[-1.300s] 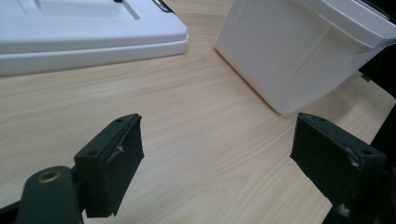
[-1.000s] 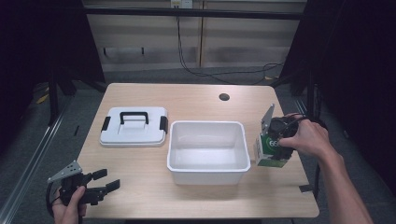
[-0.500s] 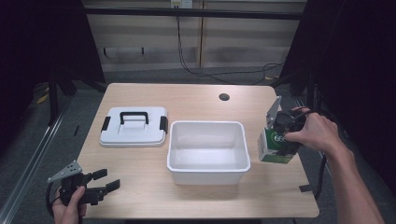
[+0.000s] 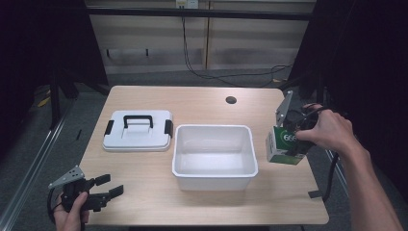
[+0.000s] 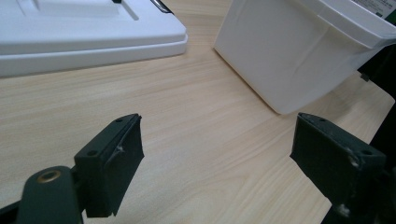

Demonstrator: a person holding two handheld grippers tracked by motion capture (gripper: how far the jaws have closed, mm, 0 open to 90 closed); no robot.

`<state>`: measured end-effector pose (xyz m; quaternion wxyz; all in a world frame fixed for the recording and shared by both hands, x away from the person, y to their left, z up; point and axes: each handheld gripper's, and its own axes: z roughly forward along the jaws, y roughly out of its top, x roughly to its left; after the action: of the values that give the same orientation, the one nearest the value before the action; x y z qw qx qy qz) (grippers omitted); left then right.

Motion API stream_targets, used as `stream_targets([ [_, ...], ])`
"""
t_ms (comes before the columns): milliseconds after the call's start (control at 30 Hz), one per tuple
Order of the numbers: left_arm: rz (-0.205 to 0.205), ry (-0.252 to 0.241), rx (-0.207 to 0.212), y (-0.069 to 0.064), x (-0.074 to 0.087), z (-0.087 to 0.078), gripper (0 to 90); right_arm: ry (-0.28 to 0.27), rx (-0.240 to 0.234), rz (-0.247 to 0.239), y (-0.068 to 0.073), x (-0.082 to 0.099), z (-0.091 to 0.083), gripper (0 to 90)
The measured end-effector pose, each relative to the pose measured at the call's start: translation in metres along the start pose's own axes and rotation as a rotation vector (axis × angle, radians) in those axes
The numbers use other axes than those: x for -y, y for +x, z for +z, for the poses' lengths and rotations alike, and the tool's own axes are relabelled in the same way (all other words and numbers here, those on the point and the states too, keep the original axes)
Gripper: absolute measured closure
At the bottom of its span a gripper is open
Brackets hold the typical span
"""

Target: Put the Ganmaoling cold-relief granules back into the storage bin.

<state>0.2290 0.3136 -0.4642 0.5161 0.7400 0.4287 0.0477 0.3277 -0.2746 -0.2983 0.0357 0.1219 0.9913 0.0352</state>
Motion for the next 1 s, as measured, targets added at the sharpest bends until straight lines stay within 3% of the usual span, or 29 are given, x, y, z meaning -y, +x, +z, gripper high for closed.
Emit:
stream_targets([
  [433,-0.003,0.001,-0.002,0.0,0.0,0.0,16.4,-0.009,0.018,-0.002,-0.001,-0.006,-0.022,15.8],
  [700,-0.002,0.0,0.0,0.0,0.0,0.0,16.4,-0.011,0.014,-0.031,-0.002,-0.018,-0.026,15.8],
  [1000,-0.002,0.0,0.0,0.0,0.0,0.0,16.4,-0.031,0.03,-0.031,-0.002,-0.033,-0.035,15.8],
])
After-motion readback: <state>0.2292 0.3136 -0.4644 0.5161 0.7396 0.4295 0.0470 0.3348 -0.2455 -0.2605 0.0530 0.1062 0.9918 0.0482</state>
